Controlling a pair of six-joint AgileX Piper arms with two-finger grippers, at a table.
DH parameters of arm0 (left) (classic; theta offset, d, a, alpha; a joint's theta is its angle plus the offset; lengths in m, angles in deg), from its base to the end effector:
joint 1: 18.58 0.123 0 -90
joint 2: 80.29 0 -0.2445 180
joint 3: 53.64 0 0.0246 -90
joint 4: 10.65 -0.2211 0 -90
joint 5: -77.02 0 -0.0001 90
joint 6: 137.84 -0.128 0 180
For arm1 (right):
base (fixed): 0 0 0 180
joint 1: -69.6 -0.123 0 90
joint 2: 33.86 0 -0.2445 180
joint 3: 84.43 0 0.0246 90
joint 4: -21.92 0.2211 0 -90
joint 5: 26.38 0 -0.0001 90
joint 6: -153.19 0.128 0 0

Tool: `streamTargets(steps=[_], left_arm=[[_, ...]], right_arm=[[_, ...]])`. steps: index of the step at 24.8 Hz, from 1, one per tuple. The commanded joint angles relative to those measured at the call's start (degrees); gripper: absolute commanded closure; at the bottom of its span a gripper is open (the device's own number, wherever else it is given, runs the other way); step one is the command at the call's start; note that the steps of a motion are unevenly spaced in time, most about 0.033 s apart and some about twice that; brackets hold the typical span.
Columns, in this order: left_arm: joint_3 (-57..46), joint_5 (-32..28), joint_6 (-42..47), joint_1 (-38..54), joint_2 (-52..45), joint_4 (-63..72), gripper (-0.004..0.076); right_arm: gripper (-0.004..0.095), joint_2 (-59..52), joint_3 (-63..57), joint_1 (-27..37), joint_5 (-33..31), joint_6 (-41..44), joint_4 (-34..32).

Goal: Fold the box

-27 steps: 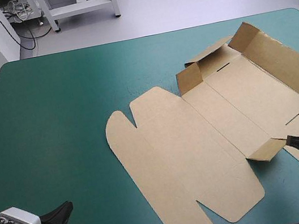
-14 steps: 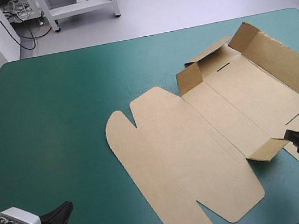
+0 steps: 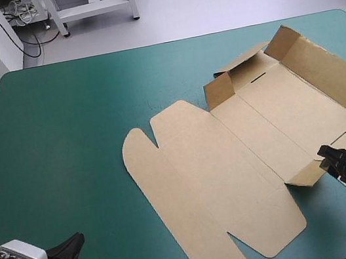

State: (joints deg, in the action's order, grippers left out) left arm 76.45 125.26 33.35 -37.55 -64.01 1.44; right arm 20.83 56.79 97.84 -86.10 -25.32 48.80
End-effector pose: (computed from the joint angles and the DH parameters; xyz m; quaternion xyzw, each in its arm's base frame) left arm 0.0628 -0.0428 0.2522 0.1847 0.8155 -0.1513 0.5272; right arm 0.1463 -0.0218 0.2313 0.3079 0.8971 0.1642 0.2708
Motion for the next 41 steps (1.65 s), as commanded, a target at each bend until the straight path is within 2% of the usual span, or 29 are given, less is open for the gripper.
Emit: streamTargets(steps=[1,11,18,20,22,25,27,29,34,37,41], left_arm=[[1.4,-4.3,-0.1,0.1,0.8,0.9,0.0731],[1.4,-4.3,-0.1,0.1,0.8,0.9,0.0731],[1.4,-4.4,-0.1,0.1,0.8,0.9,0.0731],[1.4,-4.4,-0.1,0.1,0.8,0.9,0.0731],[1.4,-4.4,-0.1,0.1,0.8,0.9,0.0731],[1.4,-4.4,-0.1,0.1,0.8,0.9,0.0731],[1.4,-4.4,-0.1,0.1,0.8,0.9,0.0731],[1.4,-4.3,-0.1,0.1,0.8,0.9,0.0731],[1.4,-4.3,-0.1,0.1,0.8,0.9,0.0731],[1.4,-4.3,-0.1,0.1,0.8,0.9,0.0731],[1.4,-4.3,-0.1,0.1,0.8,0.9,0.0731]], right_arm=[[0.0415,2.0,1.3,0.1,3.3,-0.8,1.6],[0.0415,12.2,1.3,-0.1,4.5,-3.4,4.3],[0.0422,18.8,1.3,-0.1,6.1,-8.9,10.0],[0.0447,19.5,1.2,-0.2,6.0,-8.9,8.9],[0.0468,19.6,1.2,-2.3,6.1,-8.9,7.6],[0.0468,20.0,1.2,-10.9,12.4,-5.1,6.1],[0.0468,21.4,1.2,-15.3,15.6,0.9,2.8],[0.0468,23.9,1.2,-18.2,15.8,5.5,-0.6],[0.0471,26.7,1.2,-20.1,17.4,7.2,-0.5],[0.0543,26.7,1.2,-20.1,17.5,7.2,-0.5],[0.0782,26.7,1.2,-20.1,17.5,7.2,-0.7]])
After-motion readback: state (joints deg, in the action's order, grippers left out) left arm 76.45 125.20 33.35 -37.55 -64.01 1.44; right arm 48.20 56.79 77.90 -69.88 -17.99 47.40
